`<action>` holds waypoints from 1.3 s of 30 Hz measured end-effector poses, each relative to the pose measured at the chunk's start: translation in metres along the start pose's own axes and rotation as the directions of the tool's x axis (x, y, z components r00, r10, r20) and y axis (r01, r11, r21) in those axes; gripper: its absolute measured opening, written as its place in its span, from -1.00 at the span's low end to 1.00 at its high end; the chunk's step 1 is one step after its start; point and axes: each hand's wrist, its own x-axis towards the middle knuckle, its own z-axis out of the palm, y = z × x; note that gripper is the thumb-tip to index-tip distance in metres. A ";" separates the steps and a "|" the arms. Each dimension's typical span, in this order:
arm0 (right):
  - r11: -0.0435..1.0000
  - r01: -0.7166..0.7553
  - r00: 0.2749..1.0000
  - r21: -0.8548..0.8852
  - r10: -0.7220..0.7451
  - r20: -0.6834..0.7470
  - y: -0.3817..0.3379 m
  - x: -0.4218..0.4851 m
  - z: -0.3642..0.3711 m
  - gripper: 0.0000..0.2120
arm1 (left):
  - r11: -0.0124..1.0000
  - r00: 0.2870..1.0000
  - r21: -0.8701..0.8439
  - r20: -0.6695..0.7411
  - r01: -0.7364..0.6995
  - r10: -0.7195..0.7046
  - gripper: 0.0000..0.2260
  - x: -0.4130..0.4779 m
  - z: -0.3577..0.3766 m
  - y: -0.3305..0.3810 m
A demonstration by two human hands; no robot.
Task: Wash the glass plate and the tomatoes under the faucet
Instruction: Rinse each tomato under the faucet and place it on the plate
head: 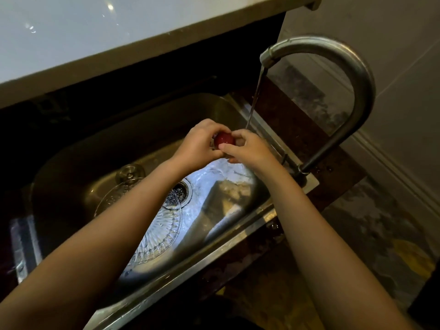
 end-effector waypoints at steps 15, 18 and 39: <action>0.939 0.144 0.920 -0.312 -0.010 0.392 -0.006 0.005 0.128 -0.65 | 0.915 0.910 0.024 -0.115 0.403 -0.398 -0.63 -0.121 -0.030 -0.075; 0.954 0.136 0.871 -0.268 0.014 0.490 0.003 0.006 0.172 -0.69 | 0.875 0.866 0.035 -0.169 0.483 -0.471 -0.62 -0.161 -0.040 -0.092; 0.614 0.383 0.819 -0.690 0.119 0.561 0.094 0.009 0.294 -0.49 | 0.662 0.769 0.405 -0.213 0.630 -0.602 -0.47 -0.360 -0.051 -0.118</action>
